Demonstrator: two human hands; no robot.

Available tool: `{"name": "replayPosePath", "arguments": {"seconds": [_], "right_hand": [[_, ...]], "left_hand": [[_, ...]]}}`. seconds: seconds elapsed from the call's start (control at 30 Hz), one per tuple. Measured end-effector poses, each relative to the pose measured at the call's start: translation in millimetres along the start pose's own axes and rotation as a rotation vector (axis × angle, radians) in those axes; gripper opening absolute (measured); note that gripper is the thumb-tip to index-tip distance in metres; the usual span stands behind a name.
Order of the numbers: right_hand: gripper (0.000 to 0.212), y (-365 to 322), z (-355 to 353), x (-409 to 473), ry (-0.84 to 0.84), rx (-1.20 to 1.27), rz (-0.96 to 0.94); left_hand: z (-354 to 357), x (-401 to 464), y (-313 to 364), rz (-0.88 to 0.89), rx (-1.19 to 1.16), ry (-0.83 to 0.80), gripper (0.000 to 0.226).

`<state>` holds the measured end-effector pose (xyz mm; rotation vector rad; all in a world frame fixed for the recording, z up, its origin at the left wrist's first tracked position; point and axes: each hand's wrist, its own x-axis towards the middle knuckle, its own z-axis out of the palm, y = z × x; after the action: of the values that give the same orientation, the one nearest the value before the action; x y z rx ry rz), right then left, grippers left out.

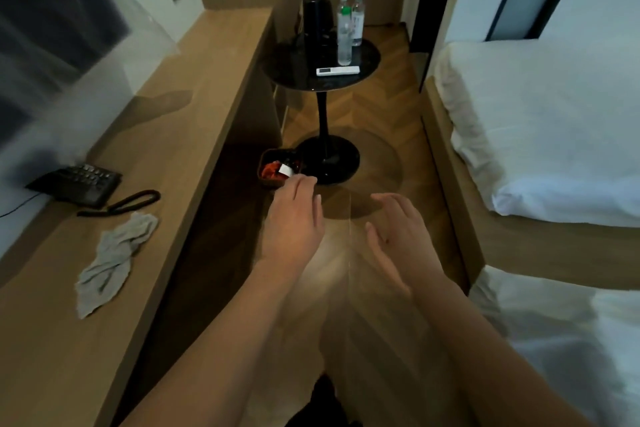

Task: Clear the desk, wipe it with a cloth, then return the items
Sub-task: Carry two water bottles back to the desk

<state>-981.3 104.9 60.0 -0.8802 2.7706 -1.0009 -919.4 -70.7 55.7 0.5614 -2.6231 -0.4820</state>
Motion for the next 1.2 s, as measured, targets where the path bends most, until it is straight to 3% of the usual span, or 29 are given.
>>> {"name": "replayPosePath", "arguments": {"seconds": [0.17, 0.7, 0.9, 1.2], "right_hand": [[0.051, 45, -12, 80, -0.049, 0.006, 0.071], [0.045, 157, -70, 381, 0.080, -0.023, 0.073], [0.048, 209, -59, 491, -0.027, -0.001, 0.056], [0.045, 256, -90, 684, -0.076, 0.044, -0.033]], "left_hand": [[51, 76, 11, 0.067, -0.010, -0.009, 0.035], [189, 394, 65, 0.139, -0.115, 0.061, 0.028], [244, 481, 63, 0.055, -0.062, 0.021, 0.028], [282, 643, 78, -0.088, -0.049, 0.114, 0.029]]}}
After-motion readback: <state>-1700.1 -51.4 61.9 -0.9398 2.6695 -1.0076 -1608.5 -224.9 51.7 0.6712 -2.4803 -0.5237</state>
